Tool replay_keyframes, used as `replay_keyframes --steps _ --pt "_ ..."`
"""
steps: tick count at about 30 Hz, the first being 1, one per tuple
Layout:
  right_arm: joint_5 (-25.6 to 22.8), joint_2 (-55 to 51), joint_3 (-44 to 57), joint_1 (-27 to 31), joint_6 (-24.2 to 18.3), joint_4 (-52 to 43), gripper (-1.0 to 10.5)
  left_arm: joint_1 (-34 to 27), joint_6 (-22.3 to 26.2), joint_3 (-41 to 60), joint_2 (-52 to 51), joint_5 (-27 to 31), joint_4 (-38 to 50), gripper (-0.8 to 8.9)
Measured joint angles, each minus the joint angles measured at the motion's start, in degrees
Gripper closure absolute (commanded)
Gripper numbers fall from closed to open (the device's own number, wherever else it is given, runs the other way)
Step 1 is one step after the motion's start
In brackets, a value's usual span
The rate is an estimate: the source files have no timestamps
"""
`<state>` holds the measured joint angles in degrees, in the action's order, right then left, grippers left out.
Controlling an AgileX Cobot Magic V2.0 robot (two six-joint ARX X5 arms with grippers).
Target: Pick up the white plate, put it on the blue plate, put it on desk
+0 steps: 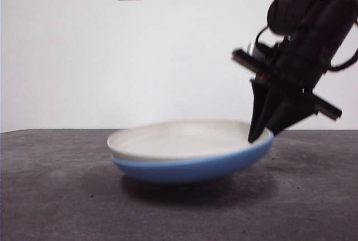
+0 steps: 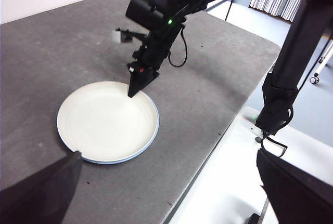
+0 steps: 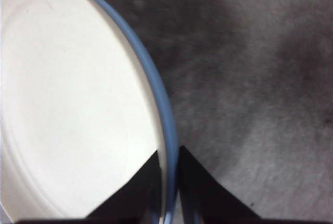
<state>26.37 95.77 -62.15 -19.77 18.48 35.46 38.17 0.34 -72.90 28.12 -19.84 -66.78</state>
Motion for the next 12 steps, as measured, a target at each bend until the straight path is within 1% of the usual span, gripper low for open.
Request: replay_keyframes --steps 3,6,12 --pt "0.5 2.7 0.0 0.2 0.0 -0.9 9.4 0.0 0.0 0.0 0.0 0.0 0.0 1.34" --pt "2.8 4.5 0.0 0.1 0.2 -2.5 9.4 0.0 0.1 0.0 0.0 0.0 0.0 1.34" --pt "3.7 6.4 0.0 -0.5 0.7 -3.8 9.4 0.0 0.2 0.0 0.0 0.0 0.0 1.34"
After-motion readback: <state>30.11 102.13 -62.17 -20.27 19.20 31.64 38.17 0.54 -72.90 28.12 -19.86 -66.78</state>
